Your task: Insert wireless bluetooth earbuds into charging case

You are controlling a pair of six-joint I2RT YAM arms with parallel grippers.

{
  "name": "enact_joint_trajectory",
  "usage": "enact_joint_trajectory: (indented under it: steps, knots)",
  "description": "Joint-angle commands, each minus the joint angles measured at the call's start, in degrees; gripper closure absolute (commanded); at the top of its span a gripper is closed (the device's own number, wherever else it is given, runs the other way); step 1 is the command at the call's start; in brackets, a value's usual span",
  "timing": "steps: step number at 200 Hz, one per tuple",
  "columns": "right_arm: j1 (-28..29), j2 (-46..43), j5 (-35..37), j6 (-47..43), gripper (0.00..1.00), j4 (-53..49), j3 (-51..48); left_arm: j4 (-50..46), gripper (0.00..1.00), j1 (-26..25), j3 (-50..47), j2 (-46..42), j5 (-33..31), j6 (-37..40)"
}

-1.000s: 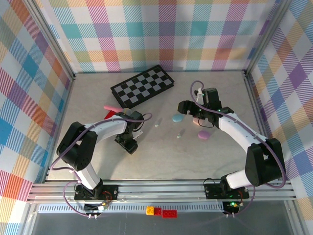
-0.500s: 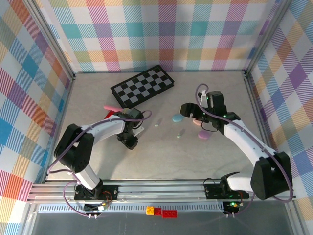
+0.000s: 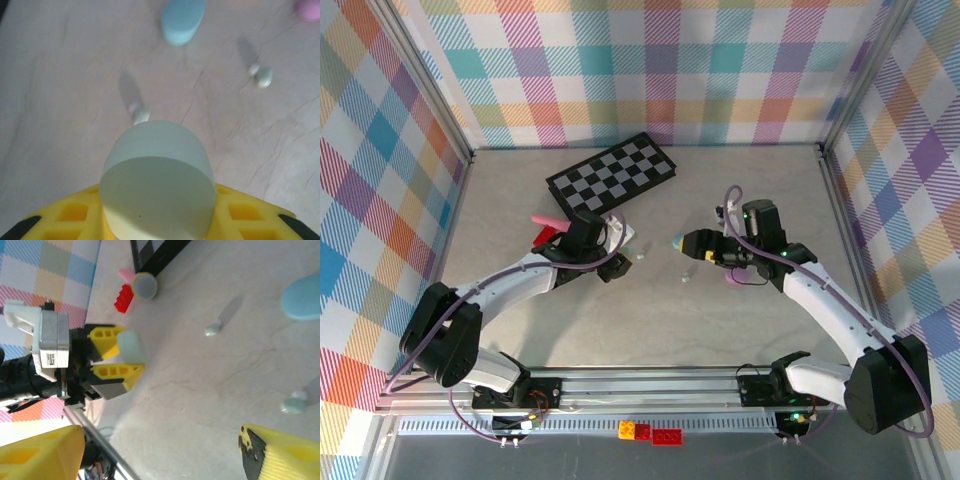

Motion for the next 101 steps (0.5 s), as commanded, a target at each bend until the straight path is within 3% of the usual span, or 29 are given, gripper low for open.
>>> enact_joint_trajectory:
  steps: [1,40,101]
  knots:
    - [2.0,1.8,-2.3,1.9,0.2,3.1,0.5,13.7,0.64,-0.8,-2.4,-2.7,6.0,3.1]
    - [4.9,6.1,-2.8,2.8,0.2,5.5,2.9,16.6,0.64,-1.9,-4.4,-4.6,9.3,5.8]
    - [8.9,11.9,-2.6,0.6,0.22,5.3,8.1,13.7,0.63,-3.2,-4.1,-5.1,12.5,8.7]
